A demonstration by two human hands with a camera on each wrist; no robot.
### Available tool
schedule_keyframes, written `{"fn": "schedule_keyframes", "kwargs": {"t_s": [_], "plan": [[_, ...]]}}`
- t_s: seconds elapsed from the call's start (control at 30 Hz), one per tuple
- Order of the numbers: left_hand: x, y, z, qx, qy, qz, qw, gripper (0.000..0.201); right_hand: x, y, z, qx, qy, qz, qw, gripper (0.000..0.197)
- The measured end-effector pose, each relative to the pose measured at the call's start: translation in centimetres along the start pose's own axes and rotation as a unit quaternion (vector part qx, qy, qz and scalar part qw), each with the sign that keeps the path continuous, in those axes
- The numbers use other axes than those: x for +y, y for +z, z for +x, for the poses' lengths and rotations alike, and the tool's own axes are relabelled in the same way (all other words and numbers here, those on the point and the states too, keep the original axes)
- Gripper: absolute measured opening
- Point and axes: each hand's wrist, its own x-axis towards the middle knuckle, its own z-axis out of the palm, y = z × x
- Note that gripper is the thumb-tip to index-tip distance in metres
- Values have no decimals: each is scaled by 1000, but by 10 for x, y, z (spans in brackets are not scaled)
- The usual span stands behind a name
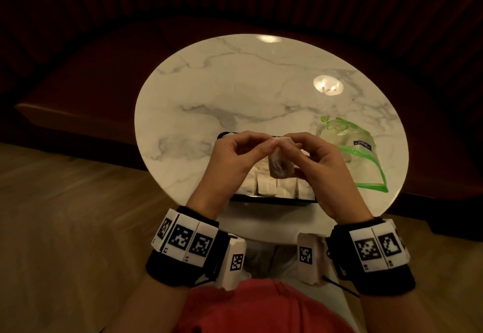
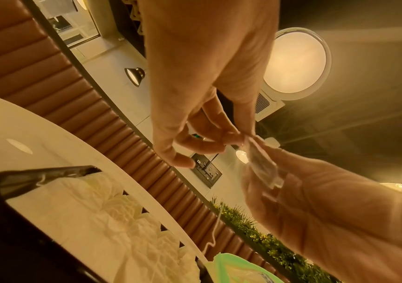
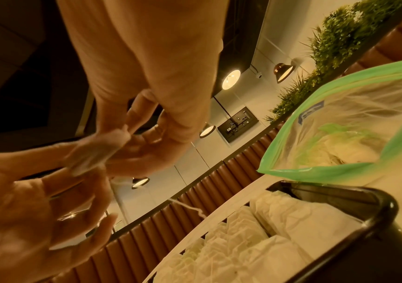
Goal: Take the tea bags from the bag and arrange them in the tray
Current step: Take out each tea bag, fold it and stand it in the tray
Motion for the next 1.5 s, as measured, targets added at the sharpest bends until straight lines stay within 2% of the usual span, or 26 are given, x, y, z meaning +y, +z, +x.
{"fn": "schedule_keyframes", "kwargs": {"t_s": [0.2, 0.37, 0.53, 0.7, 0.83, 1.0, 1.13, 1.23, 1.27, 1.37, 1.5], "plan": [[0, -4, 0, 39, 0, 12, 999, 7, -1, 2, -1, -33, 41, 55, 997, 41], [0, -3, 2, 55, -20, 6, 998, 5, -3, 0, -1, -45, 30, 16, 998, 49], [0, -1, 2, 36, -34, 5, 999, 7, -6, -2, -3, -67, 36, 2, 997, 52], [1, -2, 0, 6, -24, 3, 1000, 24, -2, -1, -2, -69, 55, 24, 996, 58], [2, 2, -1, 46, 4, 0, 999, 13, -1, 4, -2, -43, 52, 32, 997, 42], [2, 6, -2, 53, 32, 0, 998, 7, -2, 3, 0, -8, 25, 2, 1000, 22], [3, 5, 0, 62, -7, -24, 998, 16, 0, -1, 1, 13, 8, -9, 1000, 18], [1, 2, -1, 18, -37, -5, 999, 35, 1, -3, 2, 38, -4, -10, 999, 16], [1, 1, -1, 1, -37, 10, 999, 36, 1, -3, 2, 42, -6, -9, 999, 18], [2, 0, -2, -19, -35, 12, 999, 27, 0, -4, 1, 44, -4, 1, 999, 18], [0, -3, 0, 11, -54, -36, 998, 18, -2, -3, 2, 79, -16, 5, 997, 12]]}}
